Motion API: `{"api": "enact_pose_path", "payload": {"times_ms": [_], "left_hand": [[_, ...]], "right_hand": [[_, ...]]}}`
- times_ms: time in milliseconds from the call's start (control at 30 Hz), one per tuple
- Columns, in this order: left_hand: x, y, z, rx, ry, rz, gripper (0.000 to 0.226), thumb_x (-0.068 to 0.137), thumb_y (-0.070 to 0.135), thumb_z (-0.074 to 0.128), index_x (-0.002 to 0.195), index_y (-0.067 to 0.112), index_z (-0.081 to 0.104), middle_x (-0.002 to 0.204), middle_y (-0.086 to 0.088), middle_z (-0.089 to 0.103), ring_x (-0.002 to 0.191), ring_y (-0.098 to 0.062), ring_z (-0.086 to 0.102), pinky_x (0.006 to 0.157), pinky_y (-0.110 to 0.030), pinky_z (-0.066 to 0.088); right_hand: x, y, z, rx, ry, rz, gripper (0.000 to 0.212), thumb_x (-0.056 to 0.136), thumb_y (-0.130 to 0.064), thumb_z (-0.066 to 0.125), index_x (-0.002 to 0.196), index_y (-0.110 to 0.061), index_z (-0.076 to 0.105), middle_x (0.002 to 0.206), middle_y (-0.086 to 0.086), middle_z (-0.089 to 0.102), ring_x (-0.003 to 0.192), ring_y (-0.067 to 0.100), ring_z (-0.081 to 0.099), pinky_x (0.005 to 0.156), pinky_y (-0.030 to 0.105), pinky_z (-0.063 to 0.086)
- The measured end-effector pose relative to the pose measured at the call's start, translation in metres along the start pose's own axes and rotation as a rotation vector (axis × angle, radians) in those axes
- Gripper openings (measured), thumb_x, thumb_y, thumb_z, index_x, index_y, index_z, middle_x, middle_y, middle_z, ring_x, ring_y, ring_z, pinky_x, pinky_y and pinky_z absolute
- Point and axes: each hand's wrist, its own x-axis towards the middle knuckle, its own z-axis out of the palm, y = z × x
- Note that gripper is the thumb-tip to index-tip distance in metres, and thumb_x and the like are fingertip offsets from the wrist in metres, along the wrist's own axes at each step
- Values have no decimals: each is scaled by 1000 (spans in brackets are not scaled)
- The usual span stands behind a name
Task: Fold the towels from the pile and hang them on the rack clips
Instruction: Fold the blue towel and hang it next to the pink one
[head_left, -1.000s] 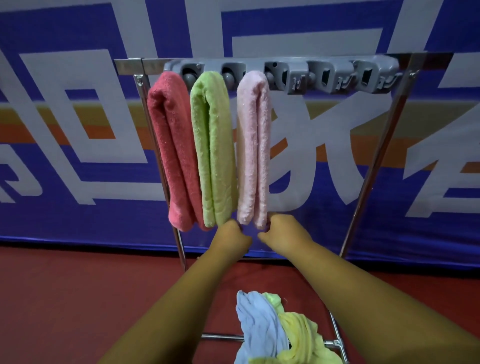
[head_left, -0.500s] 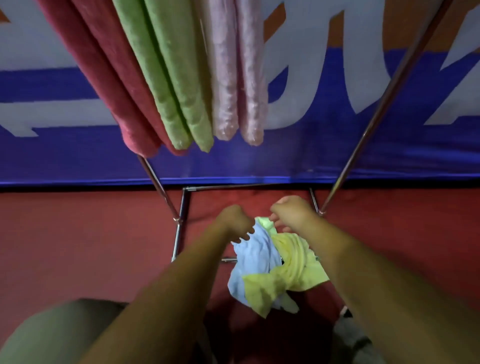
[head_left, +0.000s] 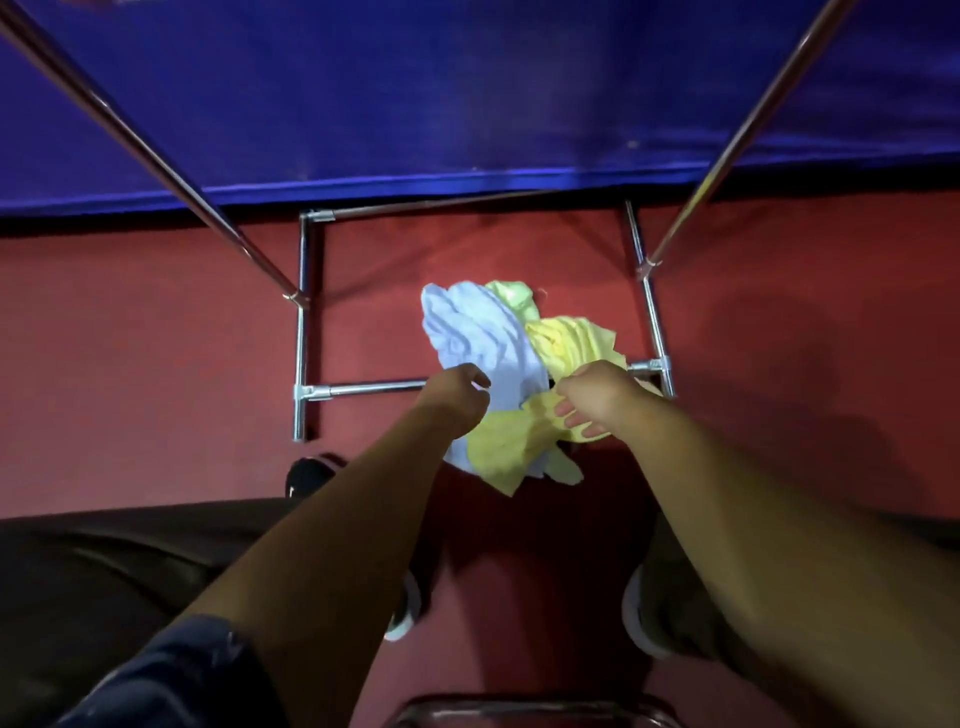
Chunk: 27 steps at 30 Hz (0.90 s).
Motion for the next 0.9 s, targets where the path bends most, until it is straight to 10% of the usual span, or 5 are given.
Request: {"api": "enact_pose_path", "payload": {"times_ms": [200, 433, 733, 900], "left_hand": [[17, -22, 42, -19, -125, -14, 60, 85, 31, 62, 145, 31, 62, 119, -11, 73, 100, -29, 72, 93, -38, 59], [25, -14, 55, 103, -216, -68, 72, 92, 29, 62, 162, 23, 46, 171, -6, 32, 155, -25, 36, 127, -40, 31], [25, 2, 41, -252, 82, -213, 23, 98, 16, 65, 112, 9, 81, 114, -15, 79, 111, -34, 73, 98, -37, 58], [14, 21, 16, -596, 191, -241, 22, 84, 17, 64, 64, 10, 63, 69, -11, 63, 72, -28, 63, 67, -36, 53]], "right_hand": [[8, 13, 8, -48, -33, -9, 14, 108, -21, 55, 95, -18, 60, 100, 6, 80, 91, 25, 77, 86, 41, 64], [17, 16, 12, -97, -19, -18, 15, 105, -18, 54, 93, -15, 64, 98, 6, 82, 92, 26, 80, 90, 45, 67], [14, 14, 21, -119, -33, -15, 18, 102, -19, 54, 97, -12, 68, 99, 11, 84, 98, 33, 81, 94, 50, 66], [5, 9, 24, -148, -37, -76, 20, 99, -22, 62, 117, -16, 69, 93, 6, 75, 98, 34, 78, 88, 48, 65]]}}
